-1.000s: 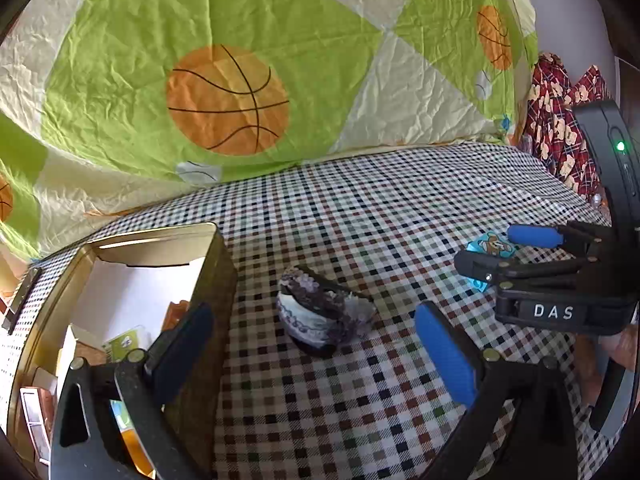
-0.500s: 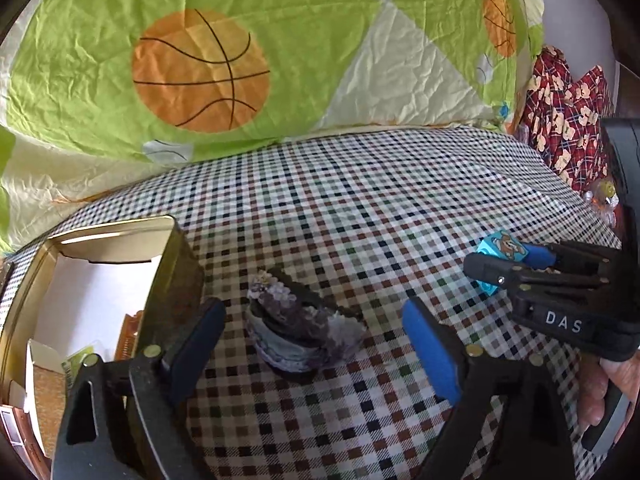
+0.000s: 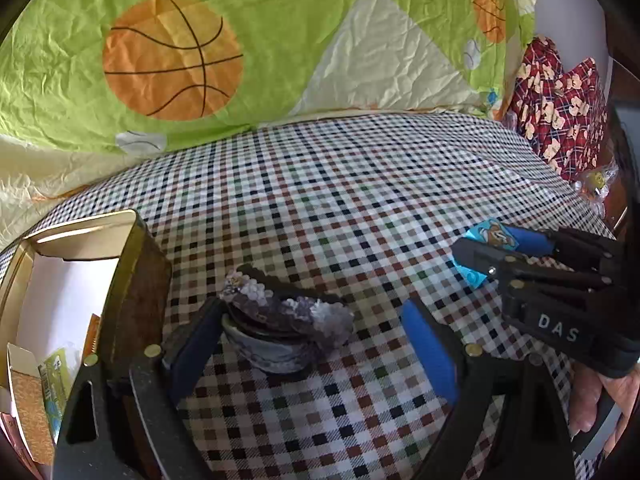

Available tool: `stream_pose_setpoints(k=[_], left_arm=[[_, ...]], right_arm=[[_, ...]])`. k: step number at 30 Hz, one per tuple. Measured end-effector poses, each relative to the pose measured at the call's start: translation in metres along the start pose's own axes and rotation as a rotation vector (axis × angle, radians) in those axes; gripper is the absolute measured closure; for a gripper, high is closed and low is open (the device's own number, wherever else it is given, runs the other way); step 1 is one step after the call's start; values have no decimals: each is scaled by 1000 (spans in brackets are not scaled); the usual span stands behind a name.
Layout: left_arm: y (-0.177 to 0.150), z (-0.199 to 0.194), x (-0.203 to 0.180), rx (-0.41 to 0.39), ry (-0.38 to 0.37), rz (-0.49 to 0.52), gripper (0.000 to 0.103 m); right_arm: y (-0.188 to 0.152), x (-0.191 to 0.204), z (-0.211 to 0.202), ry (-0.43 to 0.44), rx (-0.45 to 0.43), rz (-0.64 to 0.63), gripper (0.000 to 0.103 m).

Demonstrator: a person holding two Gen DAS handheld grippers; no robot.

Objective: Organize rigid objects
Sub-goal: 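Grasp the crystal geode with the left tool while the right tool grasps the blue bear block, then lift and carry the geode and blue bear block over the gold tin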

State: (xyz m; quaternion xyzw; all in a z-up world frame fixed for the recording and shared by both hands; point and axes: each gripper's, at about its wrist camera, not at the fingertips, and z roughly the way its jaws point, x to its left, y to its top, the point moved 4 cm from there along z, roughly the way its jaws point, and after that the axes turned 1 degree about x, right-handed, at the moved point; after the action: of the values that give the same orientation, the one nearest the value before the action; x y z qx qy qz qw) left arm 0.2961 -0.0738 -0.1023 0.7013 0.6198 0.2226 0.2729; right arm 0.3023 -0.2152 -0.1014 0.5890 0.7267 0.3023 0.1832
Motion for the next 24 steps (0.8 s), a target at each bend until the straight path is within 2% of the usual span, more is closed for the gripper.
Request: stream_pose_setpoints(k=[6,8,9,19,24], left_arm=[[0,3,7,11,3,-41,22],[0,3,9,9,2,-51,34],[0,3,10,7,-5,-58,36],[-4,-5,11,-15,-28,-55,39],[-7,-16,16,-56,-24,-80,39]], right_arm=[[0,2,1,2,14,-4,57],[0,2,3,6,17,-9,57],[0,3,2,6,17,-12,57],[0,3,-7,4,-30,-6,58],[0,2,-15,8,-65,-2,58]])
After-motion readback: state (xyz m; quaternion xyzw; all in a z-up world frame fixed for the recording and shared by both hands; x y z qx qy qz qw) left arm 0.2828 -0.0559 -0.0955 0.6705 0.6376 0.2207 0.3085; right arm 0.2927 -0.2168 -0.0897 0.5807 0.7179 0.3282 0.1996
